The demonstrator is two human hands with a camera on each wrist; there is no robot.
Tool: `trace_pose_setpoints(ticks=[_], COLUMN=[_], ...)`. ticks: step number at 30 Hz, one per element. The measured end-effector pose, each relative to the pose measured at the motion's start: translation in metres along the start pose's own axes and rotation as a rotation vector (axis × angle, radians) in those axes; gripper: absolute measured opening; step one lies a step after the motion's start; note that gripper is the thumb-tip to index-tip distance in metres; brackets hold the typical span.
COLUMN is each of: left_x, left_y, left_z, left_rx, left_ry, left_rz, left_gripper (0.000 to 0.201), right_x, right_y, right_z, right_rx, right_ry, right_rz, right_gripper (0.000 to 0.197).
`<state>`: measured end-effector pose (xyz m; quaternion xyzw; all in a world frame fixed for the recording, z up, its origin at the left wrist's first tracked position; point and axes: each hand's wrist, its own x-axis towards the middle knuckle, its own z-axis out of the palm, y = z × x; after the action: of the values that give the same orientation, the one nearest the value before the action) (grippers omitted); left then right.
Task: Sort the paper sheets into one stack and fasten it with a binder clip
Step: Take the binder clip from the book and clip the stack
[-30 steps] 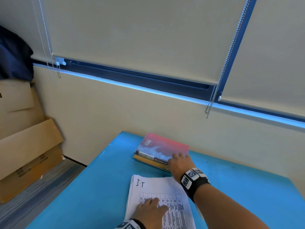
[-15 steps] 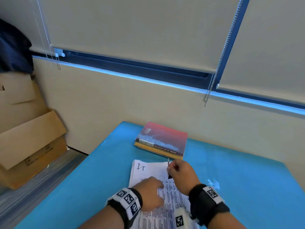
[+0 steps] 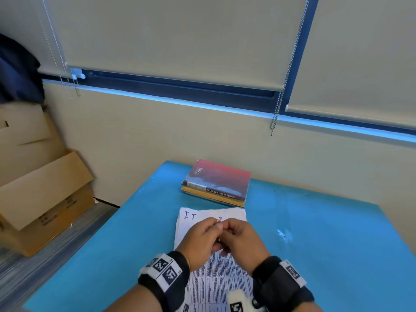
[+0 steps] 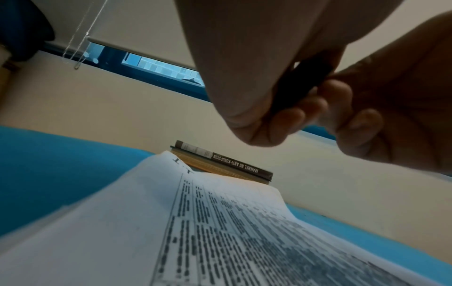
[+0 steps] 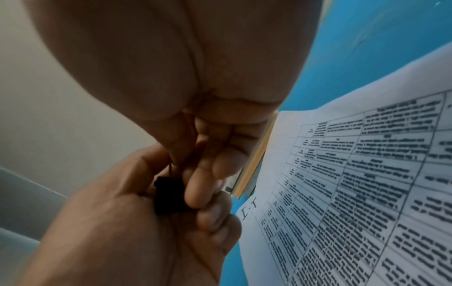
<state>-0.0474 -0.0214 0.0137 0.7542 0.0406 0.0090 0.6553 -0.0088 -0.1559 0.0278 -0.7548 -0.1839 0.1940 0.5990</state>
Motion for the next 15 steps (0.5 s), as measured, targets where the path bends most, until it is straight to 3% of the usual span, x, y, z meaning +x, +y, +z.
trace_pose_setpoints(ticks=[4,8,15], left_x=[-0.004,-0.008,-0.012], left_y=[0.004,0.010,0.012], left_z=[-0.002,-0.006,-0.007], left_rx=[0.057,0.077,-0.015], left_ry=[0.026,-0.013,-0.036], left_rz=[-0.013,-0.093,-0.199], left_gripper=[0.034,0.042,0.037], right_x=[-0.005,-0.002,0.000], right_y=[-0.007,-0.001,0.004], right_z=[0.002,0.002,0.003], right_rx=[-0.060,-0.248,-0.461], right_ry=[0.060,0.162,0.214], right_rz=[-0.048,-0.133,-0.222], right_gripper=[0.005,0.018,0.009])
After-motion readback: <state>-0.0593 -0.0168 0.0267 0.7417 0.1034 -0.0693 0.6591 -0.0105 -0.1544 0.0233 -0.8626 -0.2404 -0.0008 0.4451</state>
